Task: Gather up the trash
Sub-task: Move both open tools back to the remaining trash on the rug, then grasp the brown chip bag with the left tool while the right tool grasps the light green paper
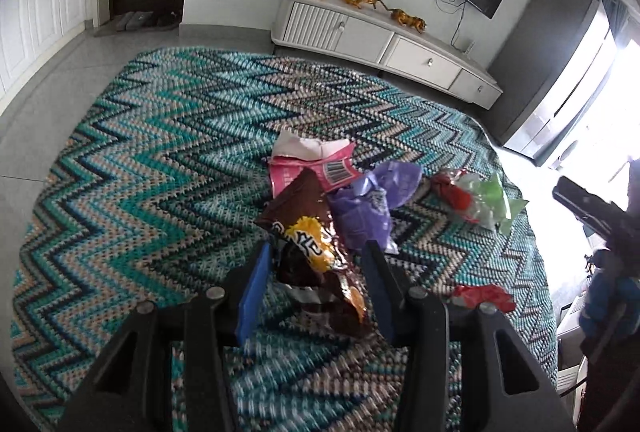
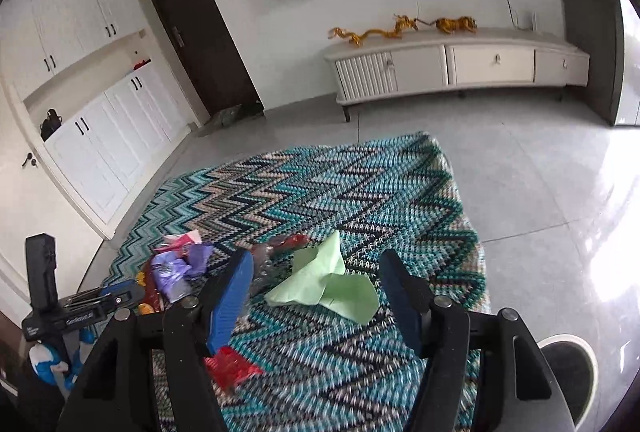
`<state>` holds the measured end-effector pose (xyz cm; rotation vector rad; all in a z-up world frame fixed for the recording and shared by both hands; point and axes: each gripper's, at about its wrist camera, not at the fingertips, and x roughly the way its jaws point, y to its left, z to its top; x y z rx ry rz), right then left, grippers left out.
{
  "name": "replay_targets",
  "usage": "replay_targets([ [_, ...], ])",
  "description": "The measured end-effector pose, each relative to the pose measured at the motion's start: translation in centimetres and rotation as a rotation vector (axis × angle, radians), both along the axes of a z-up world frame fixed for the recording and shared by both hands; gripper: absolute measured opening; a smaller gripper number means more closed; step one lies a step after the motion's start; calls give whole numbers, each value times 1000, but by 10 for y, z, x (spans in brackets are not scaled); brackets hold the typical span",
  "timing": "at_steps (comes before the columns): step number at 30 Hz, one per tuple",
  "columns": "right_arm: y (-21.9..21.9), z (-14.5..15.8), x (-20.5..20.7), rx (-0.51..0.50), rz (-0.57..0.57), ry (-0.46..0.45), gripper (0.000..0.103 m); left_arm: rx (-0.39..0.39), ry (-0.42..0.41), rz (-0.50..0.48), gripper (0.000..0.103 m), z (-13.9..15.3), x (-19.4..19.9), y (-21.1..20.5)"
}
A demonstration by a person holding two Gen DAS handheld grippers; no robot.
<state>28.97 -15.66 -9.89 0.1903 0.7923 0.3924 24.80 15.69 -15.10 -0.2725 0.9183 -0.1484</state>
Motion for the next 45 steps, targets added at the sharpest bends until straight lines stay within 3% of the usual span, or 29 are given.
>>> replay_targets([
  [11,13,-54,38,11,38,121,68,14,20,-37,45,-19,4,-13],
  [16,14,-63,30,11,57,133,55,26,27,-40,44,-20,1,-21],
  [18,12,-60,27,17,57,128,43,28,28,-39,44,-21,-2,-23],
  [24,5,-53,5,25,62,109,37,-8,15,-11,32,-22,-17,-22],
  [27,2,-46,-11,43,63,92,37,-14,3,-4,27,-18,-25,-23],
  [35,-4,-12,-59,105,77,45,37,-36,-46,9,26,3,-64,-17],
  [45,-27,38,-153,181,105,-48,37,-93,-190,-28,26,58,-122,-21],
])
